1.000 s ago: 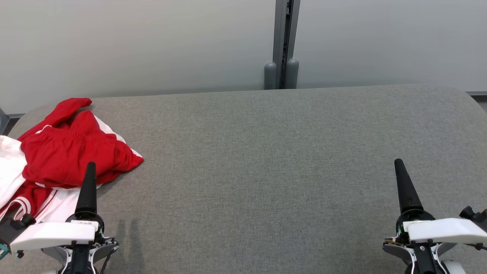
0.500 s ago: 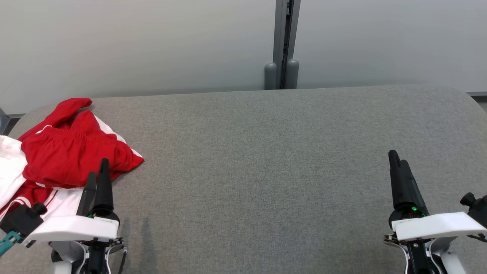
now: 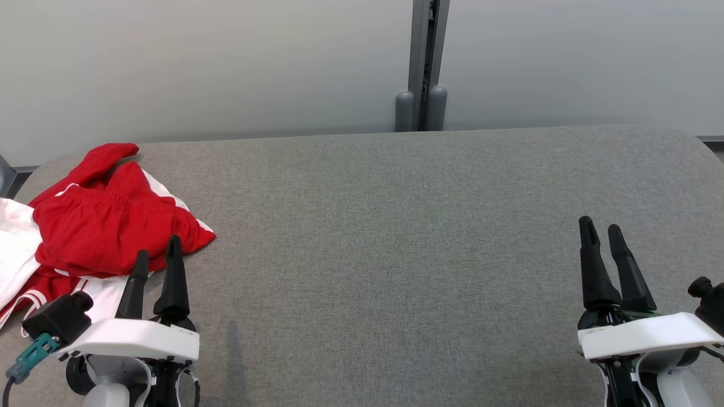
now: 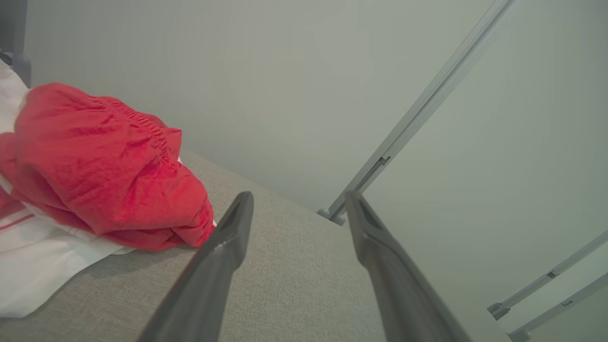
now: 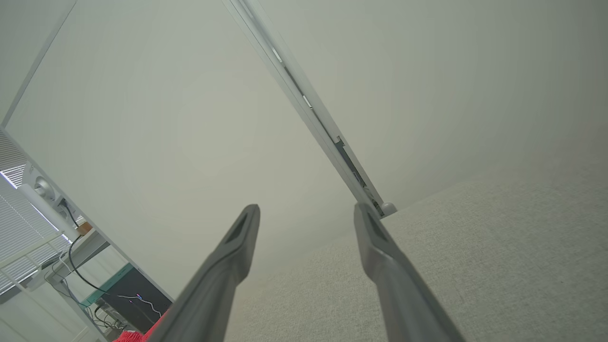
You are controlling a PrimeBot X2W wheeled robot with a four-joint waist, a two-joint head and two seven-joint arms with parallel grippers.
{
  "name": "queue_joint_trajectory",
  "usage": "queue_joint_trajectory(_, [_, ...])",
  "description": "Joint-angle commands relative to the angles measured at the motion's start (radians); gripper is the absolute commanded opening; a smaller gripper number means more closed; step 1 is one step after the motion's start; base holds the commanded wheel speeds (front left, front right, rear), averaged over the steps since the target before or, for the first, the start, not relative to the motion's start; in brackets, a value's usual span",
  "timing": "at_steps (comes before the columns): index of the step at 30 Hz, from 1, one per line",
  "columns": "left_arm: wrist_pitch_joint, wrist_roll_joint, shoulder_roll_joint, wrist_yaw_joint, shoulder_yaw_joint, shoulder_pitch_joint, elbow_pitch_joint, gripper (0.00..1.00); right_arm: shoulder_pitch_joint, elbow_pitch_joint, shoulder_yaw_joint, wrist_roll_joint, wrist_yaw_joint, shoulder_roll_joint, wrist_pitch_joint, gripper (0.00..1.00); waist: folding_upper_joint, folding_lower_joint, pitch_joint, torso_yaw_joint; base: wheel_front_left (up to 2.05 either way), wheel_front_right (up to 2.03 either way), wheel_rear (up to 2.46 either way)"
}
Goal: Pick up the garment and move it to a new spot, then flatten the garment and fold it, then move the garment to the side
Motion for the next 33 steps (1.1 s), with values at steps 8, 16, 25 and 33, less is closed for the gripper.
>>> queue_joint_trajectory(8, [-0.041,0.109,0.008,0.014,-0.023,-0.008,-0.019,1.0,-0.004,-0.024,-0.019,-0.135,0.005,0.003,-0.019,1.0,0.0,-0.0001,0.003,0.0,0.0,0.0,0.0])
queue_joint_trajectory(16, [-0.071,0.186,0.009,0.02,-0.043,-0.007,-0.029,1.0,-0.006,-0.027,-0.017,-0.226,0.005,0.004,-0.031,1.0,0.0,-0.0001,0.007,0.001,0.0,0.0,0.0])
queue_joint_trajectory(25, [-0.1,0.264,0.009,0.029,-0.057,-0.009,-0.036,1.0,-0.011,-0.027,-0.014,-0.302,0.005,0.003,-0.04,1.0,0.0,-0.0001,0.014,0.004,0.0,0.0,0.0])
queue_joint_trajectory(33, [-0.125,0.337,0.01,0.042,-0.072,-0.009,-0.037,1.0,-0.013,-0.021,-0.02,-0.374,0.005,0.001,-0.049,1.0,0.0,-0.0001,0.014,0.004,0.0,0.0,0.0])
